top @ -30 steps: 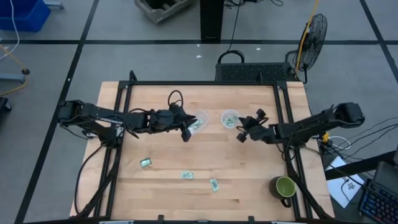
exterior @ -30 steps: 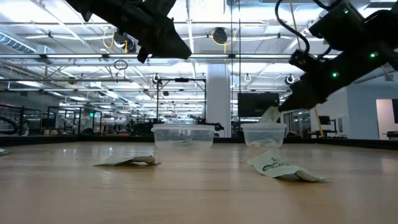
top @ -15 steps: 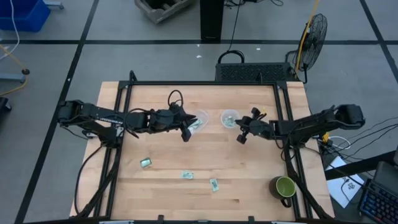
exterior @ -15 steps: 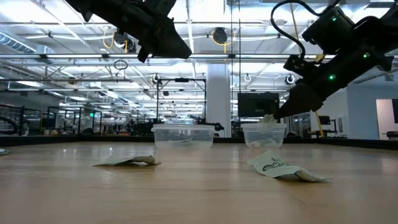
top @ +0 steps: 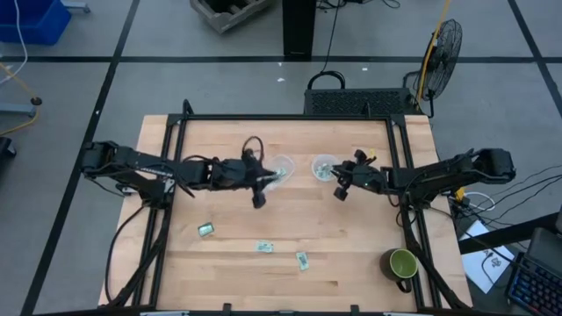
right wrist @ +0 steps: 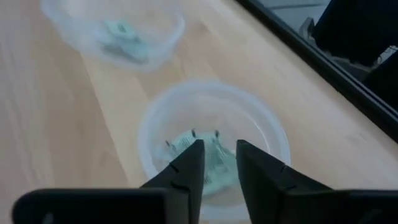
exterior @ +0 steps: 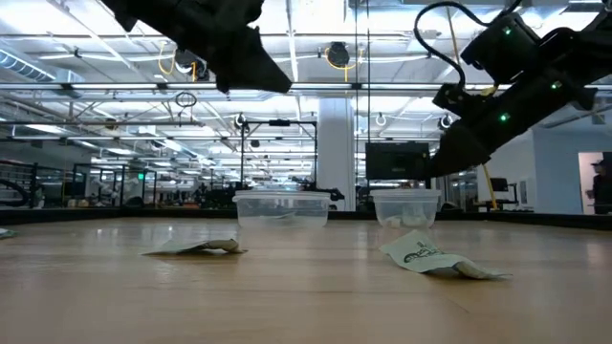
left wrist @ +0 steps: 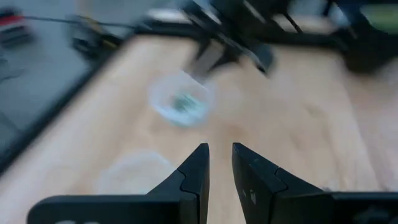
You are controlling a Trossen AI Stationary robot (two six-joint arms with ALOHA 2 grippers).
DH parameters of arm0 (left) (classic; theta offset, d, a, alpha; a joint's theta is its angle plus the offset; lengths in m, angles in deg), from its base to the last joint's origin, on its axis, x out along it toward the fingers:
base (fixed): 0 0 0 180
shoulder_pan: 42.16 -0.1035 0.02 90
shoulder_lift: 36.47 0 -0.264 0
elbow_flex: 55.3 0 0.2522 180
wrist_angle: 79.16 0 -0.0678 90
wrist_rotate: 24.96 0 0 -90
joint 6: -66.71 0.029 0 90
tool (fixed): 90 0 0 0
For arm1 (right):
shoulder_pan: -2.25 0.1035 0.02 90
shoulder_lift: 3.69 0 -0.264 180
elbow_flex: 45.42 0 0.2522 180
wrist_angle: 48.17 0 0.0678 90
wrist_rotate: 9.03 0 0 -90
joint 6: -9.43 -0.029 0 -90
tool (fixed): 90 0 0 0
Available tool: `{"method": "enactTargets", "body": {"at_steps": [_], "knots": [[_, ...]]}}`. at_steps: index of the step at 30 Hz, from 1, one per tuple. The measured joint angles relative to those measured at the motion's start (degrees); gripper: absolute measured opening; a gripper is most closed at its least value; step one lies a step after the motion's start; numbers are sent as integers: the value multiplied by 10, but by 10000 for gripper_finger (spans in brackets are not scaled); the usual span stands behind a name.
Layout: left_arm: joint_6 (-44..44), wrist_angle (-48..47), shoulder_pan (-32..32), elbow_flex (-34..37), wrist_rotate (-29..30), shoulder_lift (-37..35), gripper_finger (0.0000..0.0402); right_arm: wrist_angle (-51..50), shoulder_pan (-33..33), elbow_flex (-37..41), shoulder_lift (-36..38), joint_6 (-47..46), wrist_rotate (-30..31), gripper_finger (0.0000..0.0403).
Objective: Pick and place Stevia / Truvia into bins
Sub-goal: Put the truvia packet into the left transparent container
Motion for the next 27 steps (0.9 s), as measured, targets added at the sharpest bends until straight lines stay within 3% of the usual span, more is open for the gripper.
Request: {"method": "enactTargets", "body": {"at_steps": [3,8,13,19,27], "knots": [[8,-46,19,0,-64,0,74,38,13,0,0,-7,-2,106],[-49,-175,62,0,-142,0,74,139,43,0,14,62,-3,115],[-227,-313,106,0,-185,0,74,242,73,0,34,58,-81,112],[-400,-461,153,0,-253,0,74,279,96,0,36,74,-151,103],[-507,-603,204,0,-241,0,80,265,98,0,35,68,-151,102]]}}
